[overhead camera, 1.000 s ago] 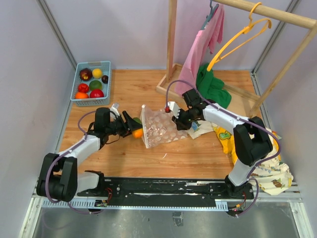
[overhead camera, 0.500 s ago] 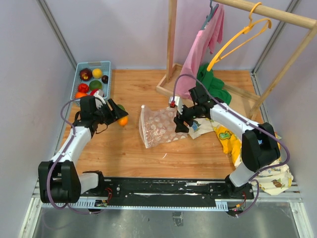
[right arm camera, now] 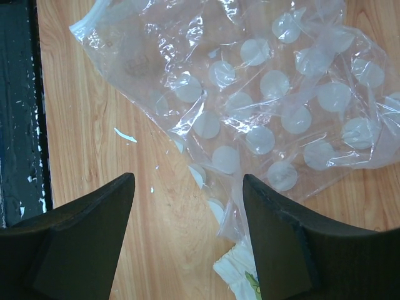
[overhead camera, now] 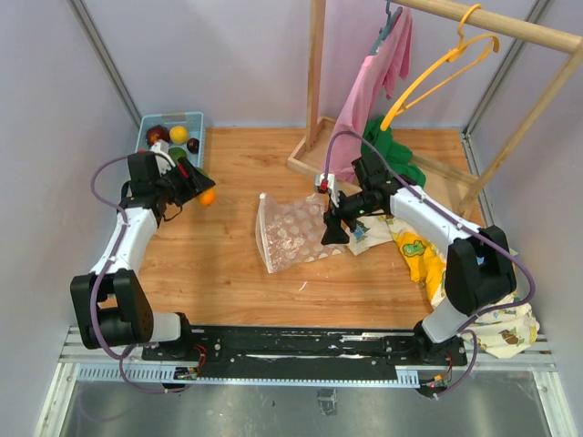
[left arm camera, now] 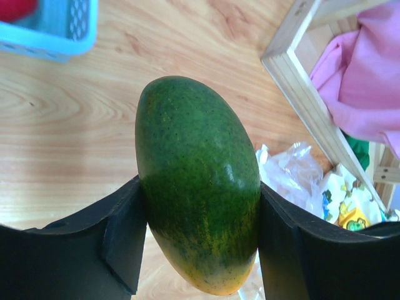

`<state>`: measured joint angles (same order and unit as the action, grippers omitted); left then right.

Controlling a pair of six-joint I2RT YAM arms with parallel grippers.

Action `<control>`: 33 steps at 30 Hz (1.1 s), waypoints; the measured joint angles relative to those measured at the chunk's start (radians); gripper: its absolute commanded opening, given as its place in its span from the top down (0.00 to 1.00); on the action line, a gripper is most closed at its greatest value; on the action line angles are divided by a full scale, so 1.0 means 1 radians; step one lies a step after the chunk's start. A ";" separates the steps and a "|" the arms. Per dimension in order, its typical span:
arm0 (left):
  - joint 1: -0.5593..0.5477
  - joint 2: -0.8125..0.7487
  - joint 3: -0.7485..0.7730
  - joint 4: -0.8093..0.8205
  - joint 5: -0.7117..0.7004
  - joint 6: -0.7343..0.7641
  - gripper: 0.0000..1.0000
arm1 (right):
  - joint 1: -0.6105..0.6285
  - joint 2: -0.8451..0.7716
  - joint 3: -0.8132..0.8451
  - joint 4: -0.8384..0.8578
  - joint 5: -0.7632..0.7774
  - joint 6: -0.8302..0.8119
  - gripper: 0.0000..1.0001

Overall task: Open the zip-top bag and remove the fake food
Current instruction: Place the fake fruit in the bin.

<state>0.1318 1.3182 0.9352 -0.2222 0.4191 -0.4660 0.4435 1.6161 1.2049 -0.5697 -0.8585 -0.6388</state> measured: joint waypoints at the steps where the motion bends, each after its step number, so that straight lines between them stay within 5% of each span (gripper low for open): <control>1: 0.008 0.010 0.014 0.000 -0.003 0.001 0.95 | -0.002 0.000 0.002 -0.005 -0.004 0.000 0.29; 33: 0.134 0.463 0.582 -0.074 -0.174 -0.047 0.93 | -0.039 0.030 0.034 -0.045 -0.016 -0.013 0.30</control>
<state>0.2653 1.7817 1.5173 -0.2962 0.2451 -0.5133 0.4042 1.6463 1.2385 -0.6144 -0.8749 -0.6514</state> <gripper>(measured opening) 0.632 0.704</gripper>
